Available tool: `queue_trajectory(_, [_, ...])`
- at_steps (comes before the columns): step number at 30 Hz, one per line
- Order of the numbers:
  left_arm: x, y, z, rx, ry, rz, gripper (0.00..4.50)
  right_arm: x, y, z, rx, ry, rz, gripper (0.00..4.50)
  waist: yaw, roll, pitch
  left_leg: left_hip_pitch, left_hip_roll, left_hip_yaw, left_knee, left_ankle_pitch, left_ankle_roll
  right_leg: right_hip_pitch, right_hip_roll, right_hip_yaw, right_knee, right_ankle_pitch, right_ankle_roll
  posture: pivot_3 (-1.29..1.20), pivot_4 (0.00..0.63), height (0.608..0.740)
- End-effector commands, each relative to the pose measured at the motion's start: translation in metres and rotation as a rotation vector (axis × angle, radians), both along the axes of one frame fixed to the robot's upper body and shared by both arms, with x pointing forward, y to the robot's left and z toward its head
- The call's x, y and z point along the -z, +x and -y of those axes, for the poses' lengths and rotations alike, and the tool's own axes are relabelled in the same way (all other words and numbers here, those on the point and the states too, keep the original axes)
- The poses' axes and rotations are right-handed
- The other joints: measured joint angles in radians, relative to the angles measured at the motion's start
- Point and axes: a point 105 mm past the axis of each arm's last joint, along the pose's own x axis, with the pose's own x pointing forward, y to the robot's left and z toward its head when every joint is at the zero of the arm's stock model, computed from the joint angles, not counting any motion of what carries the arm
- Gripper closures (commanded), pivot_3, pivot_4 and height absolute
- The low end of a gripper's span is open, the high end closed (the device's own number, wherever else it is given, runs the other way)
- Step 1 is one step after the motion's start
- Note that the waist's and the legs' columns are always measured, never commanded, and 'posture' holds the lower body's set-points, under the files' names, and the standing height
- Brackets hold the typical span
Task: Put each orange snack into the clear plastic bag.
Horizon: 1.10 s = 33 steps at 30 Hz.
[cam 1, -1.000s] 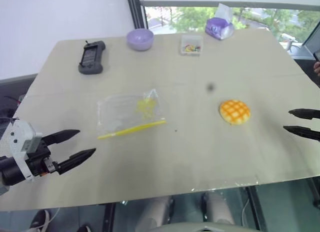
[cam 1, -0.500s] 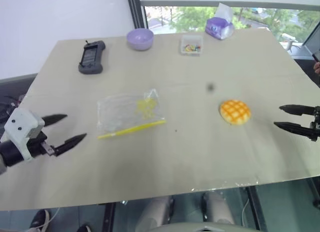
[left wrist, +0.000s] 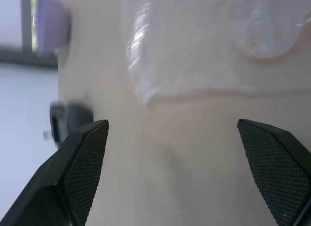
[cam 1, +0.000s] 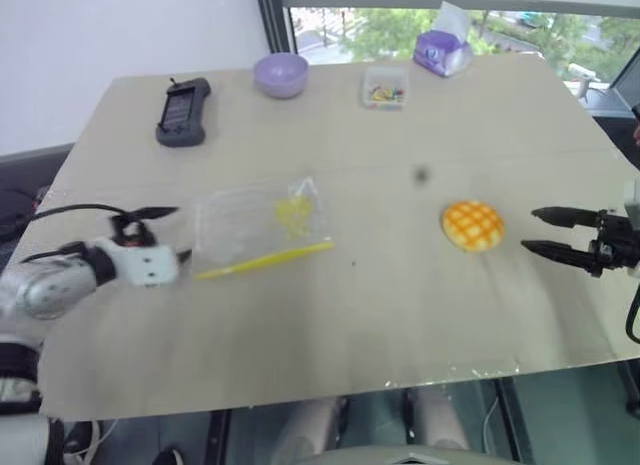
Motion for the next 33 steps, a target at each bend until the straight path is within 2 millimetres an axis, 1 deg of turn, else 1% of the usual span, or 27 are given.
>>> queue_trajectory(1, [0.033, 0.000, 0.011, 0.082, 0.110, -0.055, 0.00, -0.014, -0.002, 0.002, 0.011, -0.012, 0.063, 1.40, 0.000, 0.001, -0.001, 0.000, -0.001, 0.000, 0.000, 0.000, 0.000, 0.000, 0.000, 0.000, 0.001, 0.000, 0.000, 0.00, 0.150, 0.736])
queue_trajectory(3, [0.042, 0.006, 0.020, 0.122, 0.151, -0.048, 0.00, -0.014, -0.003, 0.002, 0.015, -0.011, 0.067, 1.40, 0.003, 0.005, -0.003, 0.001, -0.001, 0.001, 0.001, 0.000, 0.000, 0.001, -0.001, 0.001, 0.004, 0.000, 0.000, 0.00, 0.150, 0.736])
queue_trajectory(6, [0.047, 0.017, 0.038, 0.180, 0.161, -0.009, 0.00, -0.014, -0.004, 0.001, 0.018, -0.010, 0.072, 1.40, 0.015, 0.013, -0.008, 0.003, -0.003, 0.001, 0.002, 0.000, 0.001, 0.002, -0.002, 0.001, 0.009, 0.000, 0.001, 0.00, 0.150, 0.736])
queue_trajectory(7, [0.050, 0.018, 0.044, 0.204, 0.168, -0.006, 0.54, -0.014, -0.004, 0.000, 0.019, -0.008, 0.074, 1.32, 0.021, 0.015, -0.010, 0.004, -0.003, 0.000, 0.004, 0.000, 0.001, 0.003, -0.001, 0.001, 0.011, -0.001, 0.001, 0.00, 0.150, 0.736])
queue_trajectory(9, [0.058, 0.019, 0.055, 0.257, 0.190, -0.011, 1.12, -0.014, -0.005, -0.001, 0.019, -0.004, 0.078, 1.32, 0.027, 0.016, -0.011, 0.006, -0.003, 0.001, 0.006, -0.002, 0.004, 0.005, -0.001, 0.001, 0.014, -0.001, 0.002, 0.00, 0.150, 0.736])
queue_trajectory(10, [0.060, 0.020, 0.060, 0.272, 0.189, -0.015, 1.84, -0.014, -0.005, -0.003, 0.019, -0.002, 0.080, 1.32, 0.027, 0.016, -0.011, 0.007, -0.003, 0.000, 0.007, -0.002, 0.004, 0.005, -0.001, 0.000, 0.015, -0.001, 0.003, 0.00, 0.150, 0.736])
queue_trajectory(11, [0.062, 0.020, 0.063, 0.282, 0.188, -0.016, 1.97, -0.014, -0.006, -0.003, 0.020, 0.000, 0.082, 1.32, 0.028, 0.017, -0.012, 0.007, -0.003, 0.000, 0.007, -0.002, 0.004, 0.006, -0.001, 0.000, 0.015, -0.001, 0.003, 0.00, 0.150, 0.736])
queue_trajectory(12, [0.064, 0.021, 0.064, 0.287, 0.186, -0.016, 2.62, -0.014, -0.006, -0.004, 0.020, 0.000, 0.083, 1.32, 0.028, 0.017, -0.012, 0.007, -0.004, 0.000, 0.007, -0.002, 0.004, 0.006, -0.001, 0.000, 0.015, -0.001, 0.003, 0.00, 0.150, 0.736])
queue_trajectory(15, [0.068, 0.020, 0.072, 0.310, 0.171, -0.020, 3.88, -0.014, -0.007, -0.004, 0.024, 0.003, 0.087, 1.32, 0.029, 0.018, -0.013, 0.007, -0.004, 0.000, 0.008, 0.000, 0.001, 0.006, -0.002, 0.001, 0.015, 0.000, 0.003, 0.00, 0.150, 0.736])
queue_trajectory(16, [0.070, 0.020, 0.075, 0.317, 0.168, -0.018, 4.33, -0.013, -0.007, -0.004, 0.025, 0.004, 0.088, 1.32, 0.029, 0.021, -0.016, 0.007, -0.004, 0.000, 0.007, 0.000, 0.001, 0.006, -0.002, 0.001, 0.014, 0.000, 0.003, 0.00, 0.150, 0.736])
queue_trajectory(17, [0.070, 0.021, 0.077, 0.321, 0.166, -0.015, 4.45, -0.013, -0.006, -0.005, 0.025, 0.005, 0.089, 1.32, 0.029, 0.024, -0.018, 0.007, -0.005, 0.000, 0.007, 0.000, 0.001, 0.006, -0.002, 0.001, 0.014, -0.001, 0.003, 0.00, 0.150, 0.736])
queue_trajectory(22, [0.063, 0.026, 0.088, 0.338, 0.120, 0.031, 4.45, -0.013, -0.005, -0.007, 0.025, 0.009, 0.094, 1.32, 0.028, 0.030, -0.022, 0.007, -0.005, 0.000, 0.007, 0.000, 0.001, 0.006, -0.002, 0.001, 0.015, -0.001, 0.004, 0.00, 0.150, 0.736])
queue_trajectory(24, [0.049, 0.033, 0.094, 0.255, -0.091, 0.025, 4.45, -0.013, -0.003, -0.010, 0.026, 0.015, 0.097, 1.32, 0.030, 0.031, -0.023, 0.007, -0.005, 0.000, 0.007, 0.000, 0.001, 0.006, -0.003, 0.001, 0.015, -0.001, 0.004, 0.00, 0.150, 0.736])
queue_trajectory(25, [0.040, 0.036, 0.096, 0.215, -0.215, 0.024, 4.45, -0.013, -0.001, -0.014, 0.021, 0.011, 0.108, 1.32, 0.030, 0.032, -0.023, 0.007, -0.005, 0.000, 0.007, 0.000, 0.001, 0.006, -0.003, 0.001, 0.015, -0.001, 0.004, 0.00, 0.150, 0.736])
queue_trajectory(27, [0.020, 0.040, 0.101, 0.177, -0.392, 0.009, 4.45, -0.013, 0.000, -0.024, -0.003, 0.002, 0.128, 1.32, 0.030, 0.032, -0.023, 0.006, -0.006, -0.001, 0.007, 0.000, 0.001, 0.005, -0.004, 0.000, 0.015, -0.001, 0.004, 0.00, 0.150, 0.736])
queue_trajectory(28, [0.010, 0.039, 0.104, 0.169, -0.477, -0.013, 4.45, -0.012, 0.001, -0.030, -0.016, -0.010, 0.138, 1.32, 0.024, 0.029, -0.021, 0.006, -0.006, -0.001, 0.008, 0.000, 0.001, 0.005, -0.005, 0.000, 0.015, -0.001, 0.004, 0.00, 0.150, 0.736])
queue_trajectory(30, [-0.008, 0.031, 0.113, 0.187, -0.624, -0.100, 4.45, -0.010, 0.005, -0.041, -0.023, -0.044, 0.151, 1.32, 0.016, 0.024, -0.018, 0.002, -0.005, -0.002, 0.009, 0.000, 0.001, 0.002, -0.004, 0.001, 0.016, -0.001, 0.004, 0.00, 0.150, 0.736])
queue_trajectory(32, [-0.023, 0.016, 0.125, 0.227, -0.715, -0.191, 4.45, -0.010, 0.010, -0.056, -0.042, -0.060, 0.179, 1.32, -0.009, 0.018, -0.015, -0.002, -0.003, -0.002, 0.009, 0.000, 0.001, -0.002, -0.004, 0.001, 0.016, -0.001, 0.004, 0.00, 0.150, 0.736])
queue_trajectory(33, [-0.027, 0.007, 0.130, 0.244, -0.736, -0.247, 4.45, -0.011, 0.011, -0.064, -0.066, -0.060, 0.191, 1.32, -0.027, 0.014, -0.015, -0.003, -0.002, -0.001, 0.009, 0.001, 0.001, -0.004, -0.005, 0.002, 0.015, -0.001, 0.004, 0.00, 0.150, 0.736])
